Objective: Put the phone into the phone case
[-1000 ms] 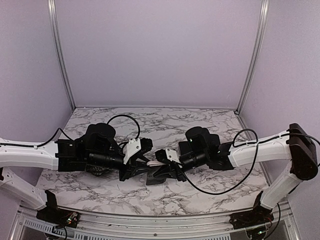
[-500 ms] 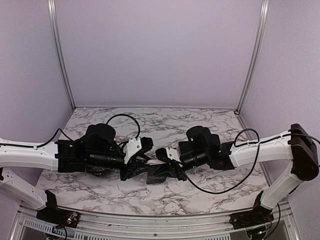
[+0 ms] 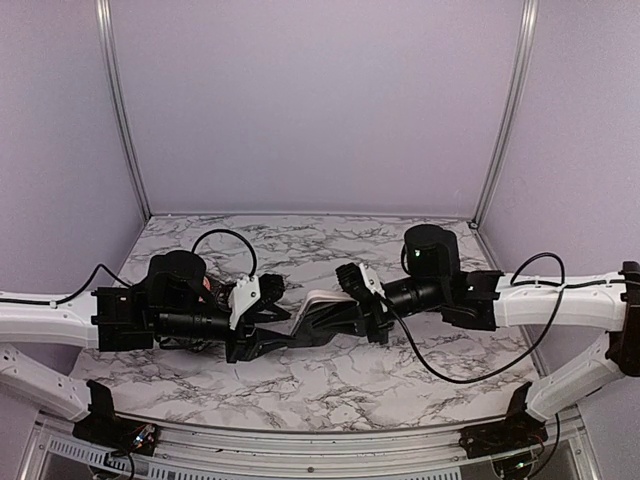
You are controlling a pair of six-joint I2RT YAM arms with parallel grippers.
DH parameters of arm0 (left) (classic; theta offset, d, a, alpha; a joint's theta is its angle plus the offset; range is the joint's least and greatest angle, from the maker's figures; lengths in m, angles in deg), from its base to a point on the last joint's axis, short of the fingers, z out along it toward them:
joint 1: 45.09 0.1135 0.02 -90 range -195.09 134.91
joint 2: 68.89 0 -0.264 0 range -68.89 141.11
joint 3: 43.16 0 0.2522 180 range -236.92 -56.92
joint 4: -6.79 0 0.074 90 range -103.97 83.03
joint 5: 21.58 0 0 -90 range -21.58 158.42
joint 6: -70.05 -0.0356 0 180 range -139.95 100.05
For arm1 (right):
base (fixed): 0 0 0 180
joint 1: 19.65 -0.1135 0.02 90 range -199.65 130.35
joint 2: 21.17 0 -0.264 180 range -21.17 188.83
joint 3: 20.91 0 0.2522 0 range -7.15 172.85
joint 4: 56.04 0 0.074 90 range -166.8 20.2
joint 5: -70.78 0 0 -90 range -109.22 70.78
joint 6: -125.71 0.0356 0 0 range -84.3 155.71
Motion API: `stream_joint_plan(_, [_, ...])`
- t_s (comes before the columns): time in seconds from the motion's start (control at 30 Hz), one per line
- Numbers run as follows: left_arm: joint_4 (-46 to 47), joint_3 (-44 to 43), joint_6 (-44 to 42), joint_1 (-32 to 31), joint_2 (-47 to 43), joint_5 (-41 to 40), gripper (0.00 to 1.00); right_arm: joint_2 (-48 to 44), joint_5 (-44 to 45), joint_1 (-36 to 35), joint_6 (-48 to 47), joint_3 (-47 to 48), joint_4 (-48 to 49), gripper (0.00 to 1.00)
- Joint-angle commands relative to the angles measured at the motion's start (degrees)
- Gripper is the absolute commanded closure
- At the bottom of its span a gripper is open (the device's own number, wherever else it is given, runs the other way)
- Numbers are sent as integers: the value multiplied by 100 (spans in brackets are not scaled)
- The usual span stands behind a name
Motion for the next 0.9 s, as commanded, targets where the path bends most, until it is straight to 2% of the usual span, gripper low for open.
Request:
stream_joint_plan(0.0, [138, -283, 27, 1, 244, 378, 62, -318, -434, 16, 399, 328, 625, 98])
stream_joint_plan(0.1, [249, -343, 20, -4, 244, 368, 82, -430, -475, 14, 593, 322, 841, 98])
stream_joint_plan(0.13, [313, -345, 29, -8, 247, 384, 85, -452, -484, 8, 631, 309, 903, 98])
stream_joint_plan(0.2, [339, -385, 16, -8, 270, 382, 100, -486, -454, 8, 664, 272, 988, 99])
stream_joint_plan(0.4, [343, -411, 122, -17, 292, 181, 100, -459, -464, 14, 666, 251, 1025, 99])
stream_joint_plan(0.43, [328, -416, 138, -17, 299, 192, 92, -457, -510, 16, 666, 258, 1026, 99])
stream_joint_plan(0.47, [297, -431, 158, -17, 297, 228, 67, -453, -583, 16, 666, 271, 1030, 99])
stream_joint_plan(0.5, [262, -449, 180, -13, 281, 268, 55, -460, -665, 14, 662, 273, 1032, 99])
stream_joint_plan(0.57, [266, -442, 237, -17, 196, 330, 43, -488, -732, 16, 600, 305, 965, 98])
stream_joint_plan(0.67, [354, -417, 259, -17, 116, 430, 37, -509, -628, 20, 466, 373, 796, 98])
stream_joint_plan(0.73, [356, -449, 252, -17, 172, 422, 37, -475, -664, 16, 544, 346, 941, 98])
stream_joint_plan(0.87, [384, -564, 338, -17, 354, 617, 46, -293, -755, 16, 956, 195, 1550, 98])
